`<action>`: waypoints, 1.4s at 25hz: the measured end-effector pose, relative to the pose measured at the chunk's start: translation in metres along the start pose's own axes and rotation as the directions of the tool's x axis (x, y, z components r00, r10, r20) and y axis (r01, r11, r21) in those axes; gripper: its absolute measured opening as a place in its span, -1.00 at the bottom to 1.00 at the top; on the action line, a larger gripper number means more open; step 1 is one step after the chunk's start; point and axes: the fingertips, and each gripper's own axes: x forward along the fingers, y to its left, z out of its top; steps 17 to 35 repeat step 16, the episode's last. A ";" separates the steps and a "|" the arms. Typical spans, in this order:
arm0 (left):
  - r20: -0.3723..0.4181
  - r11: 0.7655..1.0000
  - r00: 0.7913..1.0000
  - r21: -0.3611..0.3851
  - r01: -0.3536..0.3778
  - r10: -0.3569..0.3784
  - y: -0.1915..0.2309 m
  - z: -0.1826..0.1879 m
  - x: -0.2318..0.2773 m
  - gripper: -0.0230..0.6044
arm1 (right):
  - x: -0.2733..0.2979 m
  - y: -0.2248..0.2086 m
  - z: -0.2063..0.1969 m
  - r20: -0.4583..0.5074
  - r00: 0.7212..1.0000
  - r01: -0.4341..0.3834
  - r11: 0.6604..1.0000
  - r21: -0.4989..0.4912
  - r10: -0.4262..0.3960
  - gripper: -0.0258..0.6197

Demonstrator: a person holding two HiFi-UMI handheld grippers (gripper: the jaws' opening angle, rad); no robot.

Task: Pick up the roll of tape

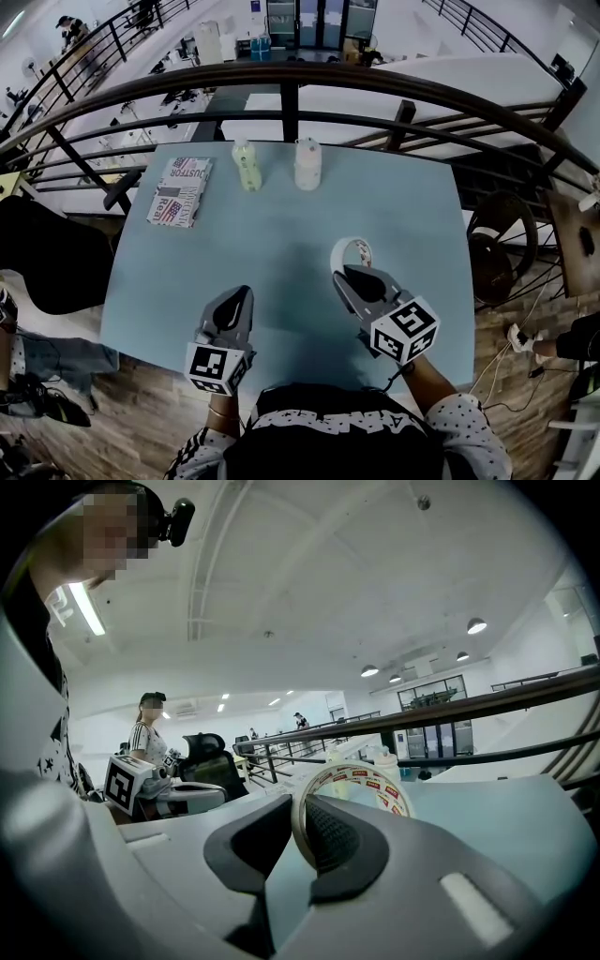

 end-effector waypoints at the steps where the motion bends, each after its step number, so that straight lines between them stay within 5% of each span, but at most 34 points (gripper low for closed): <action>1: 0.001 1.000 1.000 -0.001 -0.001 0.001 0.000 0.002 0.000 -0.93 | 0.000 0.000 0.001 -0.001 1.000 -0.002 1.000 0.000 0.002 -0.76; 35: -0.003 1.000 1.000 -0.004 -0.017 0.017 0.007 0.001 -0.001 -0.93 | 0.004 -0.003 0.001 0.003 1.000 0.000 1.000 0.009 0.000 -0.76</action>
